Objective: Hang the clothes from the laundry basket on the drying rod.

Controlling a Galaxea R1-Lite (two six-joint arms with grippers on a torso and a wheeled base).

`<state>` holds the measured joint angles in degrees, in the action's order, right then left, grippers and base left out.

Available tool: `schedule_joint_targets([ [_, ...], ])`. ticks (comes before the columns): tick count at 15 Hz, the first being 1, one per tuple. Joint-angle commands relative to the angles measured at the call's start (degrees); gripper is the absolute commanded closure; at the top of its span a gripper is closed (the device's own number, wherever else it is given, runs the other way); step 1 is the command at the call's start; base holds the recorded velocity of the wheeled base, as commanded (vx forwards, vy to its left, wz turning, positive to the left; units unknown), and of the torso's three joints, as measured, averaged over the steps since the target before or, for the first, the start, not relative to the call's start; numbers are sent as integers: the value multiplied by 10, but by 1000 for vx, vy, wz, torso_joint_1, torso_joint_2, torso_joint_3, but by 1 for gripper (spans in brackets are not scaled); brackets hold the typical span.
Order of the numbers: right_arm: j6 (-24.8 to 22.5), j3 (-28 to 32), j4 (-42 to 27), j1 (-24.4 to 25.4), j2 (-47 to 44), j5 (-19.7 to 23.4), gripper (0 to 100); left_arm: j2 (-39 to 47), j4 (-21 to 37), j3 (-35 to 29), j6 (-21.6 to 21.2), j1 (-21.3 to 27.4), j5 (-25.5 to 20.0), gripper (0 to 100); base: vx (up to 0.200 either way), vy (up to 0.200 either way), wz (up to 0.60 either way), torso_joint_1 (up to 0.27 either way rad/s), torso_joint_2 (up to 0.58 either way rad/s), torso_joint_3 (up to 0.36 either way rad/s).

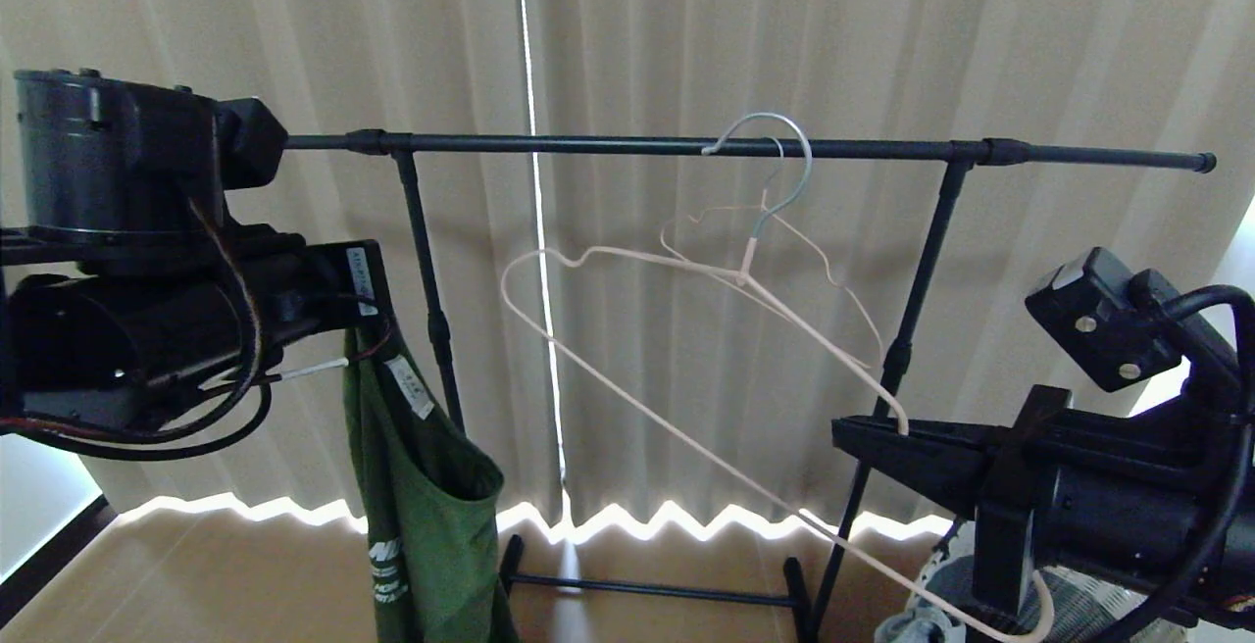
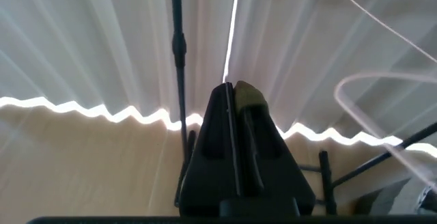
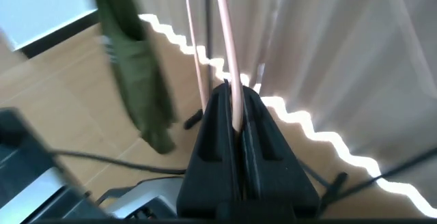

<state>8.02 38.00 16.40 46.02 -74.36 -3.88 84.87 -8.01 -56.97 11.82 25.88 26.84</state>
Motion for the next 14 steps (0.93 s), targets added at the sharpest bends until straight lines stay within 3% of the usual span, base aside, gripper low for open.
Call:
schedule_joint_targets([
  [1,1,-1,1,11,-14,6,100,36,-7,-14,0,4,9,100,0,0,0,0,0,0],
  [3,1,-1,1,18,-11,29,100,50,-16,-17,0,12,30,100,0,0,0,0,0,0],
  [9,0,-2,34,28,-20,34,100,50,-21,-20,-3,29,36,100,0,0,0,0,0,0],
  [14,0,-6,34,32,-21,47,100,57,-21,-32,-13,32,68,100,0,0,0,0,0,0],
])
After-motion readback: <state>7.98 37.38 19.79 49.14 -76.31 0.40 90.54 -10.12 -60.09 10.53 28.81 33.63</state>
